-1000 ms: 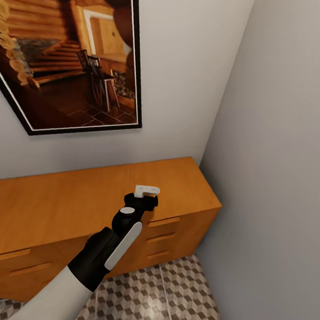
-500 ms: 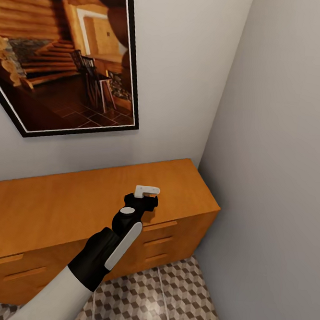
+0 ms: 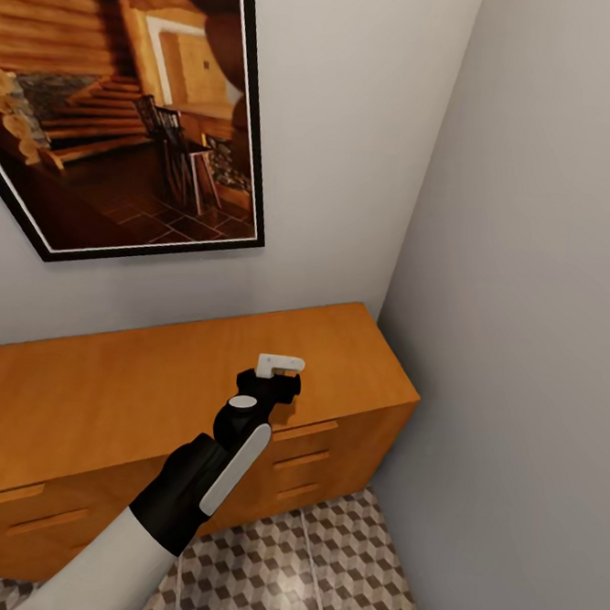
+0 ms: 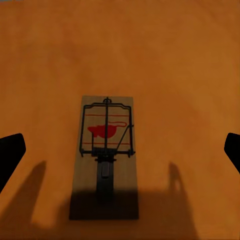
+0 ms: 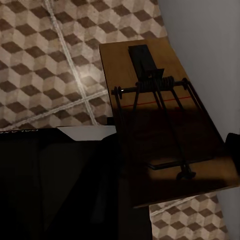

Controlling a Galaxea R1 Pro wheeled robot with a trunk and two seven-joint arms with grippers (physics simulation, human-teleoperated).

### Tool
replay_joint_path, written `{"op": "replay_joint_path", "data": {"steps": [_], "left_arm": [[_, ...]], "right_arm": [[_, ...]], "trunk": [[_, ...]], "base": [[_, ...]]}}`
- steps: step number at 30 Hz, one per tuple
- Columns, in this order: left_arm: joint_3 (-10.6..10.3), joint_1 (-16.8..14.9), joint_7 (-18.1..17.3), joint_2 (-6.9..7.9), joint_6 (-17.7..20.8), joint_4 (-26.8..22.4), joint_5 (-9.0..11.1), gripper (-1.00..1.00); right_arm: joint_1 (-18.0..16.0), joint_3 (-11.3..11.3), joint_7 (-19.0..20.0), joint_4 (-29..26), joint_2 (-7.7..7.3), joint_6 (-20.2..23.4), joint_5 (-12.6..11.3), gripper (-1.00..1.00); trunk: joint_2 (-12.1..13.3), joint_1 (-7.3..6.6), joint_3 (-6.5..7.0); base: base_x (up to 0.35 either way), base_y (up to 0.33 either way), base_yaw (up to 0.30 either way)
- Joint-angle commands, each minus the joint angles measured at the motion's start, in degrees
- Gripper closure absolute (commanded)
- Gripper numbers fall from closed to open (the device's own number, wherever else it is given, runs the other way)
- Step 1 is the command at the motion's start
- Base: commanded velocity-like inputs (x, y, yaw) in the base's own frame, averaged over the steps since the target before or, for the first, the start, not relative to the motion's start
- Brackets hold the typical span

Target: Take the four mousetraps from the cabinet in the bathroom and place them on the bathroom floor. Make sure all four end up on the same floor surface, and ensure that at least two of them are either under or directly next to the same bathroom sink.

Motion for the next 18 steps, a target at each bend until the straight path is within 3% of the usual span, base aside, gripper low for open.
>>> {"op": "replay_joint_path", "data": {"steps": [1, 18], "left_arm": [[-0.11, -0.05, 0.58, 0.03, 0.05, 0.04, 0.6, -1.0], [-0.11, -0.02, 0.5, 0.08, -3.05, 3.57, 0.6, -1.0]], "right_arm": [[-0.04, 0.5, -0.19, 0.05, 0.02, -0.24, -0.65, 1.0], [-0.04, 0.5, -0.19, 0.05, 0.02, -0.24, -0.66, 1.0]], "trunk": [[-0.08, 0.02, -0.08], [-0.08, 0.02, -0.08]], "base": [[0.0, 0.0, 0.0], [0.0, 0.0, 0.0]]}}
